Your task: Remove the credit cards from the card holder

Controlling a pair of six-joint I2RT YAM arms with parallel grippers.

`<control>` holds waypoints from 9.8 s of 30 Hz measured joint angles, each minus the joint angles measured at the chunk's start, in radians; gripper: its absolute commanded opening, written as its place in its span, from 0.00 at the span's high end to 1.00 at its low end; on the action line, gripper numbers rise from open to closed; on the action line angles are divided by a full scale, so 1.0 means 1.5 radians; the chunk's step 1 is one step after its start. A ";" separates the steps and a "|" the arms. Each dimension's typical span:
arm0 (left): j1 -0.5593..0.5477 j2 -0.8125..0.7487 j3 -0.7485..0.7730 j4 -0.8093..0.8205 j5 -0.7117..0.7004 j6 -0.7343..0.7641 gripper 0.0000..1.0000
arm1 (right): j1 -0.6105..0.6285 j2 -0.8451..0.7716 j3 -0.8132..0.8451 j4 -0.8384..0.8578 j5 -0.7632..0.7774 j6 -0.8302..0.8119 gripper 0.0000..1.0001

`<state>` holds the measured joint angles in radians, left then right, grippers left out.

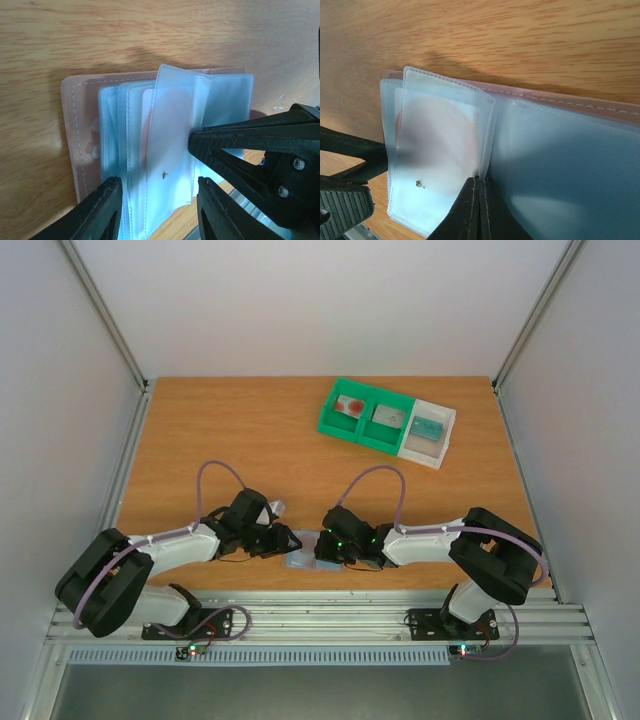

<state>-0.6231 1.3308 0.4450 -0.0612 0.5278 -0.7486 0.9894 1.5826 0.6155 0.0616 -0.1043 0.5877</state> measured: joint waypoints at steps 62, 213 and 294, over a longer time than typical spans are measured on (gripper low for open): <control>-0.001 0.112 -0.003 0.214 0.111 -0.091 0.64 | 0.000 -0.082 -0.116 0.108 0.016 0.005 0.80; -0.011 0.090 -0.055 0.269 0.118 -0.093 0.50 | 0.009 -0.021 -0.017 0.001 0.086 0.022 0.98; -0.200 0.241 0.177 0.276 0.051 -0.132 0.52 | 0.011 -0.617 -0.107 -0.342 0.210 -0.037 0.74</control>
<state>-0.9226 1.6920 0.7101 0.3531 0.6044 -0.9466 1.0065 0.6567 0.4557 -0.4515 0.2104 0.5320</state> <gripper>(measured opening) 0.496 0.271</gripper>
